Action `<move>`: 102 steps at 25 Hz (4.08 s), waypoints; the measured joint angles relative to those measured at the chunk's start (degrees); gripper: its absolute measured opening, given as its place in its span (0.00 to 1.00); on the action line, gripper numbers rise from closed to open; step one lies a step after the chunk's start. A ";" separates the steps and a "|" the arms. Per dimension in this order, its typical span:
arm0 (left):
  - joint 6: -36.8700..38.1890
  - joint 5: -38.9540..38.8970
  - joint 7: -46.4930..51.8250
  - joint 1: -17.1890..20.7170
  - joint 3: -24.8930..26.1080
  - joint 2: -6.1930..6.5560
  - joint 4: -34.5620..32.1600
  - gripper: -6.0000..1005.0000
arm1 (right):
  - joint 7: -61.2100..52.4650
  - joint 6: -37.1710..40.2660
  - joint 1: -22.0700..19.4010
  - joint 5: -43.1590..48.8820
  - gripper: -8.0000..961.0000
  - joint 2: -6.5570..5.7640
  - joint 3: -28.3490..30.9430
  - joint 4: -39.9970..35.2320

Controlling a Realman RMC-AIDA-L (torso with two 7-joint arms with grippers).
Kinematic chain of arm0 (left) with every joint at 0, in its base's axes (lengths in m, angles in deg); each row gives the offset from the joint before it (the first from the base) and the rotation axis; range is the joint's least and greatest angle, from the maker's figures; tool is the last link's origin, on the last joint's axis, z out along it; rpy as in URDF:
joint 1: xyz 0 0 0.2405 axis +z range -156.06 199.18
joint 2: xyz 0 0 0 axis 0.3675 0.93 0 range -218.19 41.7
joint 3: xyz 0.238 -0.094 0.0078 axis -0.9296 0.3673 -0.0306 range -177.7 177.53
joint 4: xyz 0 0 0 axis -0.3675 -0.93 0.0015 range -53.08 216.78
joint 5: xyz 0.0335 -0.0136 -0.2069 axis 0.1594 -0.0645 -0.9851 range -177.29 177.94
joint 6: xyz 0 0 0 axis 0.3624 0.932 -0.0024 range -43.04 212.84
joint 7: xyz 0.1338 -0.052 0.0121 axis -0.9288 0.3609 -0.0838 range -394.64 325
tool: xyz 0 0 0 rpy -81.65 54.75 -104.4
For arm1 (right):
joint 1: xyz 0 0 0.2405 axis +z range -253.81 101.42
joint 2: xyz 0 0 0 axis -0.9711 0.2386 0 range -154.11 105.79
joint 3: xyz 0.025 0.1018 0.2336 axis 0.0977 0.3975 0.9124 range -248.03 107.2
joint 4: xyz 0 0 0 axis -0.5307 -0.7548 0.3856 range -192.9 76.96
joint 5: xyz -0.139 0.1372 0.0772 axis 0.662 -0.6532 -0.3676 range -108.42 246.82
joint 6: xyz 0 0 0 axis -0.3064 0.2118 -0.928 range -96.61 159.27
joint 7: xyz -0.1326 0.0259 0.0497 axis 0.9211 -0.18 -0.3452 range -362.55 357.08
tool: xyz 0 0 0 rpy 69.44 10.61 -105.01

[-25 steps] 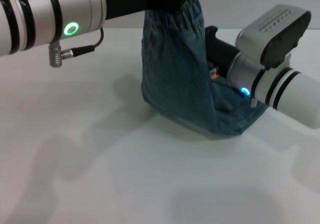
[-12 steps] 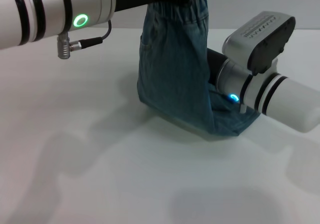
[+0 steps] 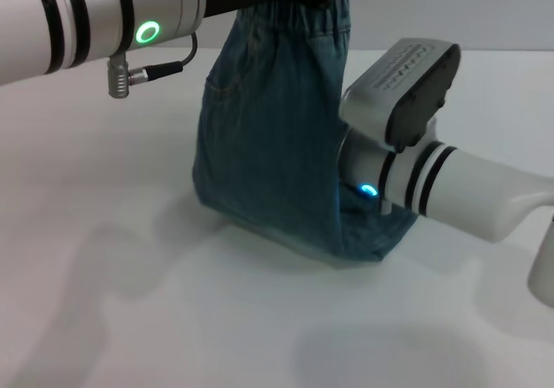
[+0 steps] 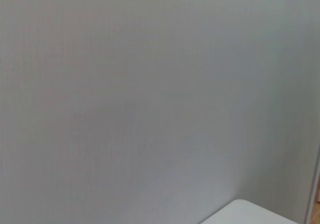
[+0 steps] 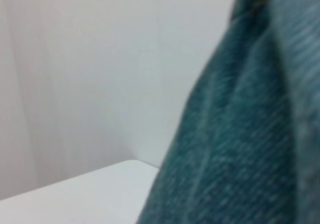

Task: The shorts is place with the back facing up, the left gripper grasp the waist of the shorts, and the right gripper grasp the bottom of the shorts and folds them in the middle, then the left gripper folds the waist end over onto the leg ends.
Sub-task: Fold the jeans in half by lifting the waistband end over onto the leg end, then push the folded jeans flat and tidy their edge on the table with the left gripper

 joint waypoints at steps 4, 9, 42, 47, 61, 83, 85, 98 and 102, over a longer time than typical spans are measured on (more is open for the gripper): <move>0.26 -0.13 -0.54 -0.06 0.06 -0.06 -0.37 0.09 | 0.58 0.09 0.35 -1.15 0.01 0.01 -0.88 -0.38; 0.43 -0.17 -0.55 0.18 0.30 -0.02 -0.95 0.08 | 4.15 0.26 -4.80 -1.01 0.01 -0.44 3.56 2.41; 12.19 -0.29 -0.92 0.63 -7.78 -0.13 -11.38 0.07 | 6.40 -0.46 -26.19 3.08 0.01 -0.96 25.60 9.94; 27.19 -0.90 -0.87 1.42 -17.39 -0.19 -18.22 0.07 | 6.37 -0.47 -29.45 3.13 0.01 -0.91 28.94 12.54; 79.71 -2.18 11.17 -11.46 -45.59 -0.65 -50.04 0.21 | 4.88 -0.53 -30.90 3.95 0.01 -0.93 27.90 12.76; 113.10 15.81 20.77 0.51 -55.41 -0.10 -72.25 0.40 | 13.24 -33.69 -31.04 2.64 0.01 -0.42 33.57 -11.19; 112.70 16.67 23.16 0.37 -58.07 -0.11 -75.19 0.34 | 13.28 -34.96 -30.66 1.91 0.01 -0.53 33.97 -12.97; 103.92 20.63 33.38 -1.81 -64.08 -0.43 -79.74 0.05 | 13.40 -36.08 -27.86 1.97 0.01 -0.77 34.34 -16.30; 100.47 20.66 37.14 -3.24 -63.62 -0.45 -80.35 0.02 | 13.25 -36.47 -27.85 1.97 0.01 -0.78 34.26 -16.21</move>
